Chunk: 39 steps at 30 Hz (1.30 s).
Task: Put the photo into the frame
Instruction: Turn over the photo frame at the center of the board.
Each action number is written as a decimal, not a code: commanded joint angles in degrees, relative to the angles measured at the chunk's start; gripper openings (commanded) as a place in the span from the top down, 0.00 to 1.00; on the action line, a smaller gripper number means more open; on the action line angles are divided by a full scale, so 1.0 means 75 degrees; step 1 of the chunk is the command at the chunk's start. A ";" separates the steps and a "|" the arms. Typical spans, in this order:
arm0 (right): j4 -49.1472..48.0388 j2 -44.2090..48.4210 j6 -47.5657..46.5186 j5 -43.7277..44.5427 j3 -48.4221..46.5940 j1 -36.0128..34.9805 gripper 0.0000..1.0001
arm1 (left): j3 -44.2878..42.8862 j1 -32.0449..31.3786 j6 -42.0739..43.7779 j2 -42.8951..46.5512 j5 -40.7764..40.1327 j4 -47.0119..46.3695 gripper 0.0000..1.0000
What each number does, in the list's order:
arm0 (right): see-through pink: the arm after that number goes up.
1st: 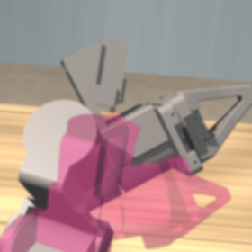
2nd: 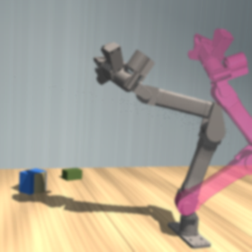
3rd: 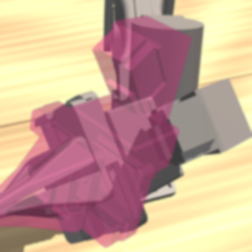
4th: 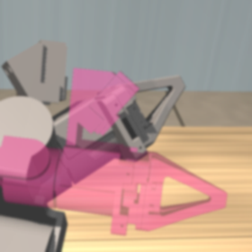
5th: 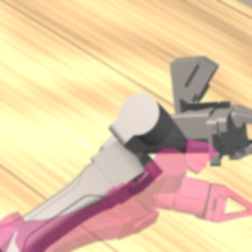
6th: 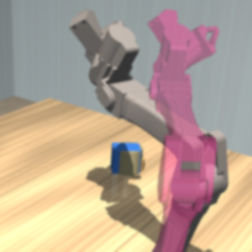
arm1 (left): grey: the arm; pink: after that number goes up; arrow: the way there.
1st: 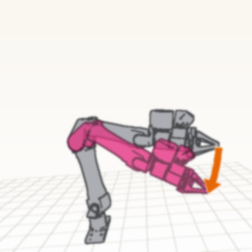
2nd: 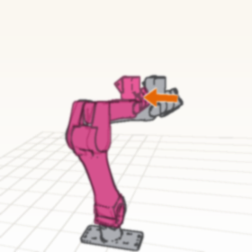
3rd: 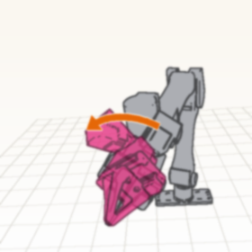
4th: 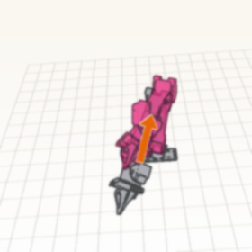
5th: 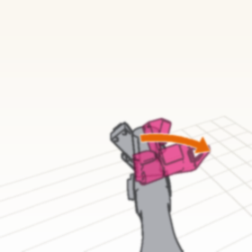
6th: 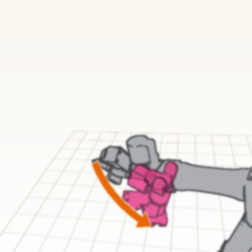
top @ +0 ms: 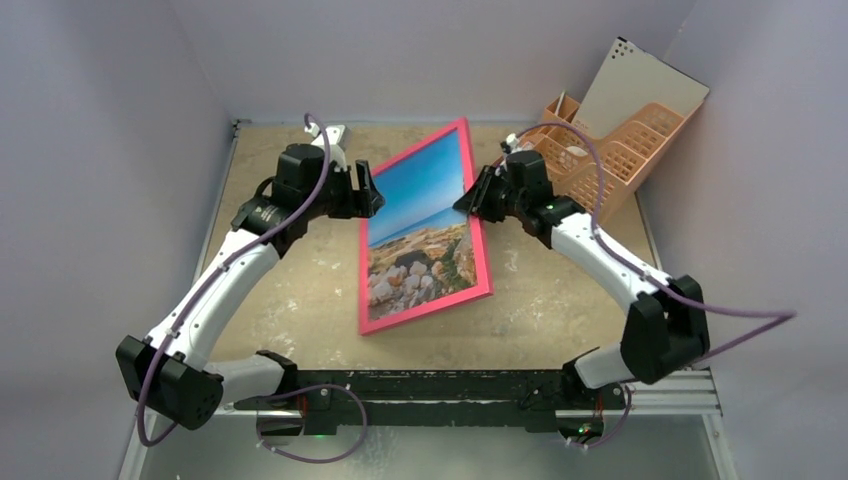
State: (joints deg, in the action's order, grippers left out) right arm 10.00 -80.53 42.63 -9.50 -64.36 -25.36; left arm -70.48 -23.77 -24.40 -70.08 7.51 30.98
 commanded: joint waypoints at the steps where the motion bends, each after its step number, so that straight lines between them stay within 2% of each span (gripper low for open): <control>1: -0.2223 -0.0524 -0.0276 -0.1558 0.0348 -0.0101 0.72 | 0.0225 -0.0015 0.0183 0.0482 -0.0781 0.0207 0.30; 7: -0.3415 -0.1416 0.0070 -0.2025 0.0647 -0.0110 0.71 | 0.0678 -0.0018 0.0055 0.0626 -0.0836 0.0200 0.30; 17: -0.4711 -0.2166 0.0564 -0.2265 0.1458 -0.0145 0.63 | 0.1704 -0.0018 -0.0635 0.0506 -0.0323 -0.0397 0.30; 21: -0.4406 -0.2211 0.0401 -0.2119 0.1443 -0.0154 0.56 | 0.2129 -0.0009 -0.0786 0.0349 -0.0478 -0.0510 0.29; 25: -0.3441 -0.2272 0.0064 -0.1879 0.1233 -0.0114 0.46 | 0.2304 0.0013 -0.0696 0.0132 -0.0522 -0.0464 0.28; 29: -0.2777 -0.2541 -0.0346 -0.1737 0.0953 -0.0100 0.45 | 0.2601 0.0195 -0.0816 0.0101 -0.0363 -0.0649 0.27; 33: -0.2394 -0.2817 -0.0525 -0.1856 0.0795 0.0057 0.43 | 0.2857 0.0717 -0.0666 0.0008 0.0139 -0.0706 0.27; 39: -0.2201 -0.2723 -0.0901 -0.1881 0.0893 0.0321 0.35 | 0.3109 0.1793 -0.0403 -0.0234 0.0918 -0.0417 0.27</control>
State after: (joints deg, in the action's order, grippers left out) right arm -7.31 -102.87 39.11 -23.09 -55.57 -23.97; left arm -48.77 -14.11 -28.91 -71.16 9.63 27.97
